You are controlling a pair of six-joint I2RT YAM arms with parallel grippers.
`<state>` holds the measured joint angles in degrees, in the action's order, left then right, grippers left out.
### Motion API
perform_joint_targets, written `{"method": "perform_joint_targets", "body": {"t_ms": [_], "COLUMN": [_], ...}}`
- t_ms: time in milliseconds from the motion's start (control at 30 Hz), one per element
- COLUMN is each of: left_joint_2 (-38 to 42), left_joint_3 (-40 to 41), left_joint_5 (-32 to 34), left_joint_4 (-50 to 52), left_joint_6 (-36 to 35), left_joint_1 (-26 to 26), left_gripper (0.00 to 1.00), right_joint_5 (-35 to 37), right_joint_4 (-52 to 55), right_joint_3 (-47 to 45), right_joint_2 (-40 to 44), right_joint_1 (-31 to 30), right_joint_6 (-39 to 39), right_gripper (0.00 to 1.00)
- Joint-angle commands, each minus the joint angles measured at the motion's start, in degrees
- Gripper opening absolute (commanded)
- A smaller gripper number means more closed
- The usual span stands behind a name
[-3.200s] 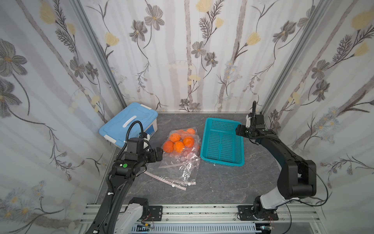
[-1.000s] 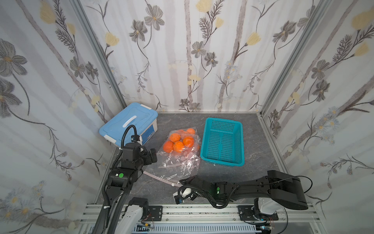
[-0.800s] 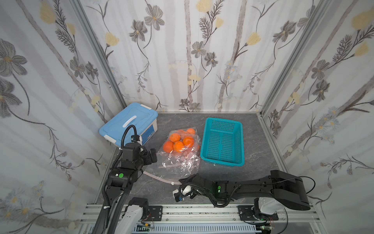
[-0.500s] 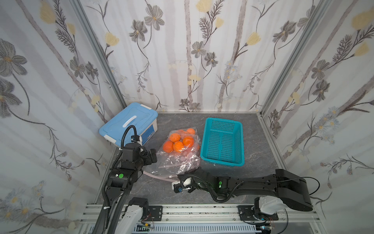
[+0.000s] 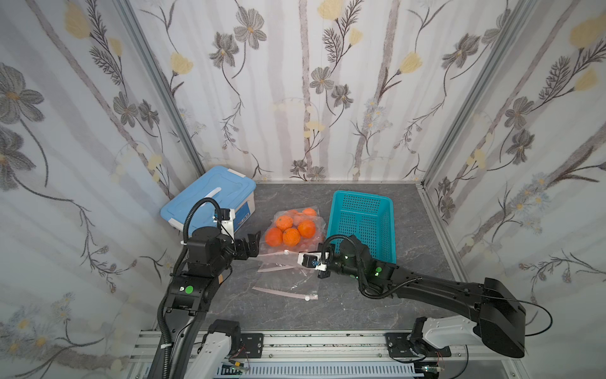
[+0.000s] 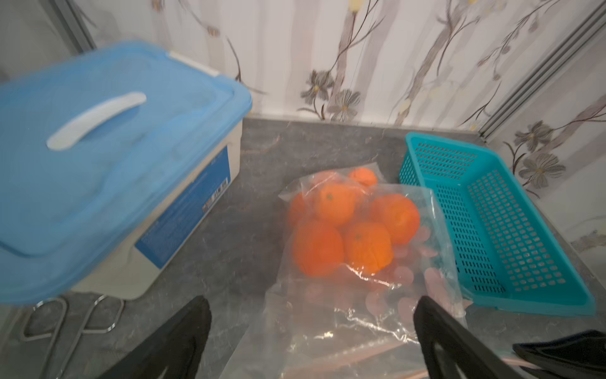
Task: Open the zip-top bag and take out the orange
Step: Pick up the zipper food storage bag.
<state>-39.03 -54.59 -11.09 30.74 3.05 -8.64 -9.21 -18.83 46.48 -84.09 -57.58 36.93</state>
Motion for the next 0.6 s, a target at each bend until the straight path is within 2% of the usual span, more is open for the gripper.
{"method": "perform_joint_targets", "body": {"t_ms": [0,67,100,133,267,333,500,567], "left_joint_2": [-1.5,-6.9,-9.3,-11.6,-15.3,-16.4,-21.0,-23.9], "left_joint_3": [-4.5,-8.4,-9.9,-11.0,-10.5,-10.2,-11.1,-11.5], "left_joint_5": [-11.6,-22.7,-25.9,-26.5,-25.6,-22.1,-20.4,-19.7], "left_joint_4": [-5.6,-0.4,2.5,5.9,12.5,13.8,17.6,18.6], "left_joint_6": [-10.7,-16.2,-19.6,-23.0,-35.5,-39.1,-42.7,-44.0], "left_joint_1": [-1.2,-3.6,-5.7,-8.7,-15.3,-17.5,-21.1,-22.8], "left_gripper": [1.0,1.0,0.99,0.98,0.95,0.92,0.9,0.85], "right_joint_5": [-9.8,-12.6,-13.0,-13.2,-14.3,-14.2,-14.1,-14.4], "right_joint_4": [-0.7,-2.2,-2.7,-2.8,-5.8,-7.6,-9.7,-9.4], "right_joint_3": [-0.8,-2.2,-2.7,-3.3,-7.8,-9.4,-11.1,-11.1], "right_joint_2": [2.5,3.7,4.0,4.1,4.8,5.3,5.1,4.4], "right_joint_1": [2.9,4.5,5.0,5.4,7.1,7.3,7.4,7.3], "right_joint_6": [-2.7,-3.3,-3.4,-3.4,-3.6,-3.5,-1.7,-1.1], "right_gripper": [0.0,0.0,0.0,0.0,0.0,0.0,0.0,0.0]}}
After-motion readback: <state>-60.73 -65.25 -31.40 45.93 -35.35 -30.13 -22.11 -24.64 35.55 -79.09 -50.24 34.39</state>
